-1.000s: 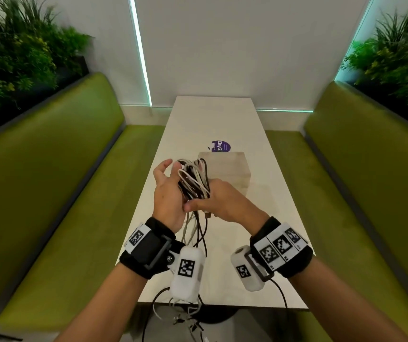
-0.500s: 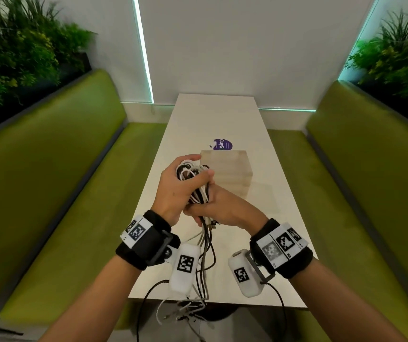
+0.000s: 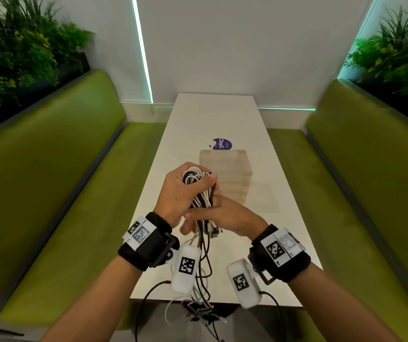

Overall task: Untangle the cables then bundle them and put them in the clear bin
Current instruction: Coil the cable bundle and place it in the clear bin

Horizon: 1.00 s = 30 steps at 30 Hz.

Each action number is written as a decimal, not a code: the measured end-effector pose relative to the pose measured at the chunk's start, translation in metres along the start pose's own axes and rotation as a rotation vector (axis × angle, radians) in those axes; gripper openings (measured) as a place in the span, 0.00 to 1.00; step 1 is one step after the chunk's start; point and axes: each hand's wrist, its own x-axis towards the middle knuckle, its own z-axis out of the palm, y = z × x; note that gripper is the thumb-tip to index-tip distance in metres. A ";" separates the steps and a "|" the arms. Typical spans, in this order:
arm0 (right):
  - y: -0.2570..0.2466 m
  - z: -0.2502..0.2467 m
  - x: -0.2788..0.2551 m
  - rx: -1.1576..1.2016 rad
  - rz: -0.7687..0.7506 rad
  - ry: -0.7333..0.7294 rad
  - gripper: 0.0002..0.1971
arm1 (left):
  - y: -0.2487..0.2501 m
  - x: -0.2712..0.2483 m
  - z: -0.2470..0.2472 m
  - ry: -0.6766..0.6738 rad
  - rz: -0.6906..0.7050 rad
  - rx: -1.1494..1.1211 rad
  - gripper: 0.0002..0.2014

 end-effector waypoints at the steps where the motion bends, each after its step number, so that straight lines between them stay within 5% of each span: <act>1: 0.002 0.001 0.000 -0.005 -0.001 0.022 0.10 | 0.000 0.000 0.000 0.007 0.013 0.027 0.07; 10: 0.008 0.001 0.002 0.013 -0.011 0.129 0.16 | 0.000 0.000 0.002 -0.015 0.084 0.073 0.11; 14: 0.002 -0.009 0.001 0.078 -0.095 0.189 0.15 | -0.015 -0.003 -0.010 -0.121 -0.010 -0.012 0.51; 15: 0.000 -0.012 0.001 0.098 -0.129 0.210 0.18 | -0.019 -0.007 -0.012 -0.145 -0.037 -0.015 0.54; 22: -0.014 -0.026 0.000 0.310 -0.218 0.442 0.13 | -0.034 -0.026 0.005 -0.288 -0.102 0.162 0.27; 25: -0.018 -0.026 0.000 0.373 -0.240 0.482 0.12 | -0.029 -0.023 0.003 -0.295 -0.112 0.218 0.29; 30: -0.037 -0.040 -0.003 0.479 -0.322 0.567 0.11 | -0.032 -0.027 -0.003 -0.315 -0.132 0.270 0.13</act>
